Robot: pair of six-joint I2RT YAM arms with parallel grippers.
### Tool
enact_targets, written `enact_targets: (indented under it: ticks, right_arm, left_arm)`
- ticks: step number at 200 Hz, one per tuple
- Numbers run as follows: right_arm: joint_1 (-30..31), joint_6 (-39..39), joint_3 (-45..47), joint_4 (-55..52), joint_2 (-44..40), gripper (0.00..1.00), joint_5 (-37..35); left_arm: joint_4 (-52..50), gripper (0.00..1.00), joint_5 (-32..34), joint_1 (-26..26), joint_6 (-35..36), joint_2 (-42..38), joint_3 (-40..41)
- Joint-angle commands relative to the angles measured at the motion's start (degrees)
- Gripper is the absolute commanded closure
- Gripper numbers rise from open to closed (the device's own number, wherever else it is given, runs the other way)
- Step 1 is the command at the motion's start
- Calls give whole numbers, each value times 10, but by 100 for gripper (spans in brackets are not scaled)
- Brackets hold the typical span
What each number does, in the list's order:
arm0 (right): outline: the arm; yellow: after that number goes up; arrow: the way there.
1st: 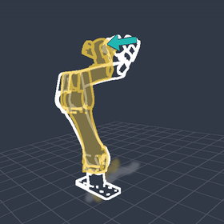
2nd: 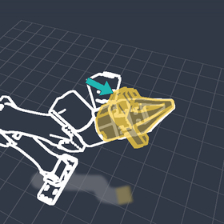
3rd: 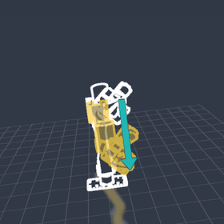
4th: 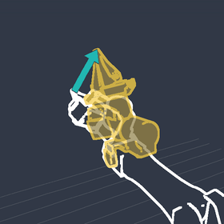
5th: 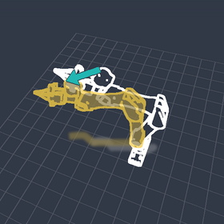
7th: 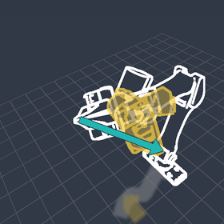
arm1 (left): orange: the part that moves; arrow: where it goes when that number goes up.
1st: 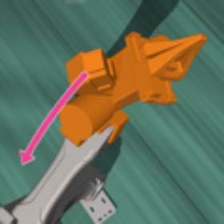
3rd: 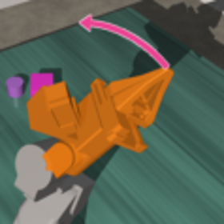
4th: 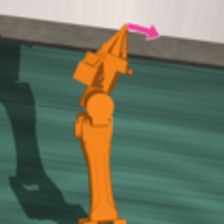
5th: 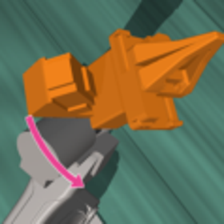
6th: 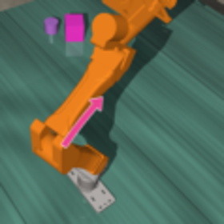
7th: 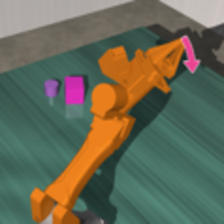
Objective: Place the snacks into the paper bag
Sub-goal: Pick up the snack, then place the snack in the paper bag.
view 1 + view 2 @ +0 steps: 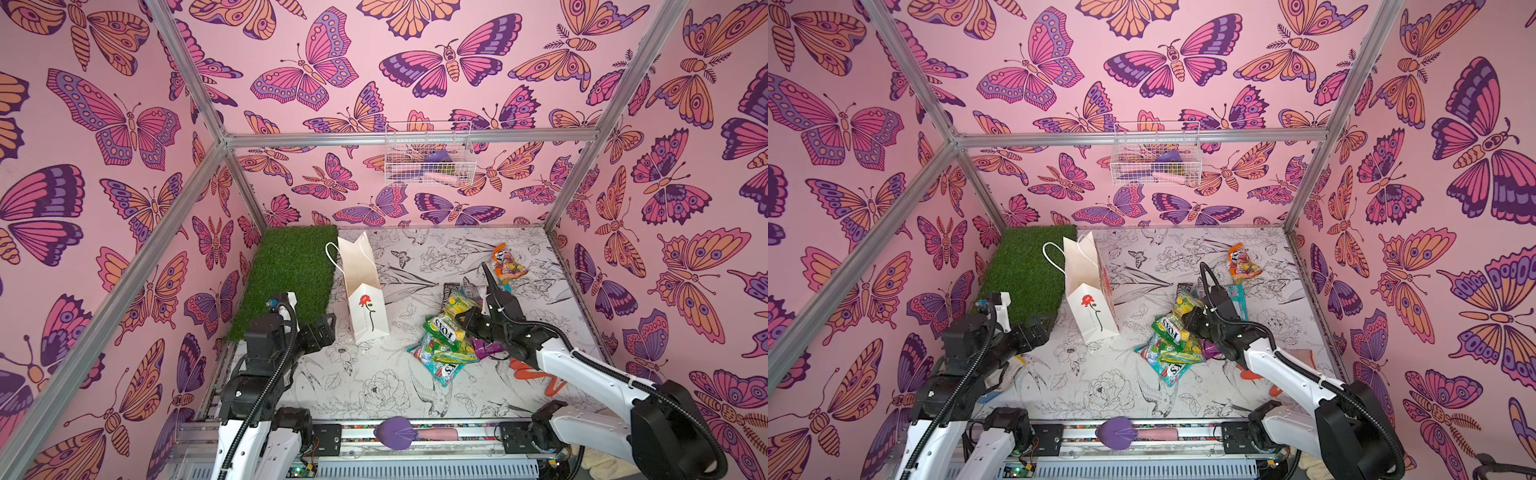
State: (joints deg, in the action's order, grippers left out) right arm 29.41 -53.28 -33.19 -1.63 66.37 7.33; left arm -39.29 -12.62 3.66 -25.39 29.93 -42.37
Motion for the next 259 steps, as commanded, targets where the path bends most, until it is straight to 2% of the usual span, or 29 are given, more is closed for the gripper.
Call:
enact_targets:
  ticks: [1, 46, 109, 157, 259]
  right_arm:
    - [19, 32, -42, -23, -15, 91, -30]
    - [57, 75, -93, -72, -21, 96, -72]
    - [96, 132, -156, -117, -17, 97, -107]
    - [114, 179, -245, -160, 2, 99, -120]
    - [230, 295, -415, -228, 59, 100, -225]
  left_arm:
    - [-7, 0, -2, -2, -1, -6, 9]
    - [-7, 0, -3, -3, -1, -7, 10]
    - [-6, 0, -5, -4, -1, -2, 10]
    - [-6, 0, -1, -5, -2, -14, 12]
    - [-4, 0, -9, -5, -2, -12, 12]
